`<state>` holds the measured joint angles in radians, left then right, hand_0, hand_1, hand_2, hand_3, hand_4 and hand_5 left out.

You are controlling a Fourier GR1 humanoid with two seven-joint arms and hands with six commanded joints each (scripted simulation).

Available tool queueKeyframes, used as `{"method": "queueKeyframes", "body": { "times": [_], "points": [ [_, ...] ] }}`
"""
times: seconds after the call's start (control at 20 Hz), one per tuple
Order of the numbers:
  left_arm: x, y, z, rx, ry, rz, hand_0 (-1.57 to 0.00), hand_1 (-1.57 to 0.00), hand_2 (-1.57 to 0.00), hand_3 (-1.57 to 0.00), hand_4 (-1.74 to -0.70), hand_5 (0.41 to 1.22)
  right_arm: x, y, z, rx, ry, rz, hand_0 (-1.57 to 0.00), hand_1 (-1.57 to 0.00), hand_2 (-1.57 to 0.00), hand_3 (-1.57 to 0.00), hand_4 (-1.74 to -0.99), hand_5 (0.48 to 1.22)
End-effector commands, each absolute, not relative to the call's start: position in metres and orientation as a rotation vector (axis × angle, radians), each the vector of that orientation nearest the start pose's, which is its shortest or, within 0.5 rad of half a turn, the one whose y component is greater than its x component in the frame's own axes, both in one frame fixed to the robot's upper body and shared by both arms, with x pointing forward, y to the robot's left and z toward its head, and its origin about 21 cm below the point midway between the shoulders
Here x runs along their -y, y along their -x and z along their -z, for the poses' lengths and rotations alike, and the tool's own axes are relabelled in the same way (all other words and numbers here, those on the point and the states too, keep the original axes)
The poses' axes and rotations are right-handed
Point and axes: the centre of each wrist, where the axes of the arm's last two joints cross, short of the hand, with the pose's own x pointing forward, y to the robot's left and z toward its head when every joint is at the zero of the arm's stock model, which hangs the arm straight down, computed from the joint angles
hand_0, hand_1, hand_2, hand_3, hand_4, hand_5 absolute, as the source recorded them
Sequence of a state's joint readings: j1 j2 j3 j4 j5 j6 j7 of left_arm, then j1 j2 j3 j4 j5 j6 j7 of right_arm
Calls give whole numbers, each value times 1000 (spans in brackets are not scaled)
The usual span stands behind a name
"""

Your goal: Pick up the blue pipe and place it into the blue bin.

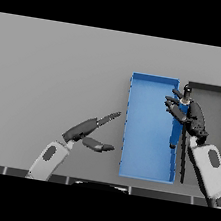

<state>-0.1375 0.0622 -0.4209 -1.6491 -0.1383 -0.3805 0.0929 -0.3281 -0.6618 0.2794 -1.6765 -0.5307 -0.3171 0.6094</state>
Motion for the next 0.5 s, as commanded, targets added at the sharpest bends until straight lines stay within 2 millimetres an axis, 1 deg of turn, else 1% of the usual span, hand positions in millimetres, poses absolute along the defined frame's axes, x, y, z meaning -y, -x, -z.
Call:
{"method": "queueKeyframes", "body": {
  "times": [0.0,0.05,0.1,0.15,0.2,0.25,0.3,0.35,0.45],
  "points": [
    [-127,-249,-43,1550,430,881,1,1,1,1,-883,421,262,-294,-126,1175,84,-142,-1571,-1571,-1571,-908,-1741,1221],
    [-126,-250,-43,1548,429,878,1,1,1,1,-883,421,261,-294,-123,1139,109,-136,-1571,-1548,-1571,-847,-1741,1221],
    [-126,-250,-45,1556,428,882,1,1,1,1,-882,421,260,-295,-117,1096,117,-139,-1465,-1336,-1339,-788,-1678,1221],
    [-124,-250,-44,1552,425,887,1,1,1,1,-881,422,261,-295,-114,1065,132,-151,-1172,-1069,-1071,-630,-1592,1221],
    [-125,-250,-45,1548,421,889,1,1,1,1,-878,422,262,-296,-114,1052,137,-167,-937,-855,-856,-504,-1503,1221],
    [-124,-251,-45,1547,423,885,1,1,1,1,-878,425,262,-298,-113,1021,146,-178,-750,-684,-685,-403,-1413,1221],
    [-121,-249,-46,1541,430,882,1,1,1,1,-878,427,263,-299,-112,980,156,-223,-599,-547,-548,-322,-1337,1221],
    [-122,-250,-45,1540,425,883,1,1,1,1,-878,428,260,-299,-112,963,156,-264,-479,-437,-438,-258,-1275,1186],
    [-121,-250,-47,1551,433,880,1,1,1,1,-881,429,256,-300,-117,945,186,-394,-306,-279,-280,-164,-1175,1084]
  ]
}}
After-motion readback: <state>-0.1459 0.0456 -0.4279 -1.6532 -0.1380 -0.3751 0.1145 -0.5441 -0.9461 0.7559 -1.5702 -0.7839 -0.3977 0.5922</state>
